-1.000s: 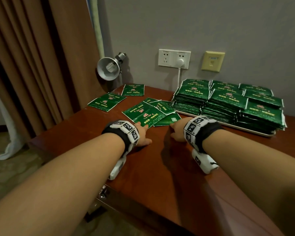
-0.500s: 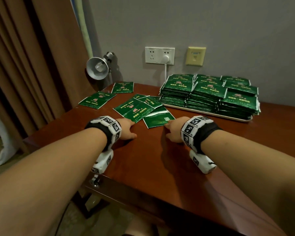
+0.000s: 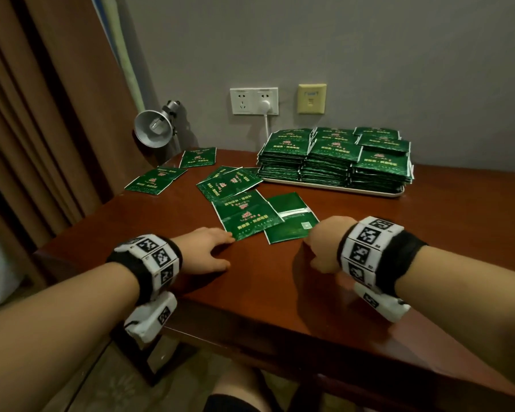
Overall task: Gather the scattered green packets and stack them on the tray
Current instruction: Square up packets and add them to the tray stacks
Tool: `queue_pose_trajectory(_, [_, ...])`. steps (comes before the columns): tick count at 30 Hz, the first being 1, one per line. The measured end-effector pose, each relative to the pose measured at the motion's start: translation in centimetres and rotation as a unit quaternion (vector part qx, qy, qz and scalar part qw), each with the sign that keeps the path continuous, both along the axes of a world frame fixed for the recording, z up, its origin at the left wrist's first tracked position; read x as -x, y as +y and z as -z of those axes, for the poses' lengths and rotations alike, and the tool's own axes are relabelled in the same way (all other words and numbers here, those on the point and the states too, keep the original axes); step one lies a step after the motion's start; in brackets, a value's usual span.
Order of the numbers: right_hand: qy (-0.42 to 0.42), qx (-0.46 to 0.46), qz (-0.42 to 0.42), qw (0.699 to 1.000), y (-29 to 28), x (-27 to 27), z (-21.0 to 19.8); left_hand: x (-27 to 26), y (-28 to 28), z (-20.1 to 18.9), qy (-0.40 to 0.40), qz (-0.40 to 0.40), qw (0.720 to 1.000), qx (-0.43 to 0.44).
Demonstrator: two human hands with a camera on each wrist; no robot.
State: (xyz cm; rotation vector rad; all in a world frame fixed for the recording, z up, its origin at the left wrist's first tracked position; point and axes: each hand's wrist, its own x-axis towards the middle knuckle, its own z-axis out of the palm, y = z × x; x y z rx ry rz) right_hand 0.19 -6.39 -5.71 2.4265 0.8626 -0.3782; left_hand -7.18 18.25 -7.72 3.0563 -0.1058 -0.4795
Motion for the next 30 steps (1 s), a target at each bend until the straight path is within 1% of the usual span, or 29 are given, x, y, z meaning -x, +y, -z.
queue_pose_trajectory(2, [-0.002, 0.010, 0.021, 1.000, -1.5, 0.7, -1.1, 0.7, -1.1, -0.1, -0.023, 0.021, 0.999, 0.031])
queue_pose_trajectory(5, [-0.016, -0.034, 0.041, 0.998, -2.8, 0.0, -1.7, 0.1, -2.6, -0.4, -0.083, 0.012, 0.995, 0.060])
queue_pose_trajectory(8, [-0.038, -0.090, 0.029, 0.995, -3.0, -1.6, -1.0, -1.7, -3.3, -0.1, -0.108, -0.070, 0.991, 0.038])
queue_pose_trajectory(10, [-0.042, -0.108, 0.023, 0.993, -2.3, -2.7, -0.6, -2.9, -3.5, 0.2, -0.088, -0.135, 0.987, 0.020])
queue_pose_trajectory(12, [-0.037, -0.100, 0.014, 0.994, -1.3, -3.4, -0.3, -3.7, -3.6, 0.4, -0.055, -0.165, 0.985, 0.015])
queue_pose_trajectory(16, [-0.020, -0.073, -0.006, 0.997, 0.9, -4.6, -0.2, -4.8, -3.7, 0.4, -0.015, -0.149, 0.989, -0.010])
queue_pose_trajectory(20, [-0.031, -0.028, -0.050, 0.998, 2.5, -5.5, 0.2, -5.5, -3.6, 0.4, -0.012, -0.139, 0.990, -0.010])
queue_pose_trajectory(24, [-0.058, -0.034, -0.088, 0.994, 3.3, -5.7, 0.5, -5.9, -3.2, 0.5, -0.021, -0.135, 0.990, -0.024])
queue_pose_trajectory(28, [-0.061, -0.049, -0.075, 0.994, 3.8, -5.6, 0.7, -6.2, -2.8, 0.6, -0.018, -0.136, 0.990, -0.027])
queue_pose_trajectory(30, [-0.063, -0.065, -0.070, 0.993, 3.7, -5.5, 0.6, -6.3, -2.7, 0.5, -0.034, -0.142, 0.989, -0.008])
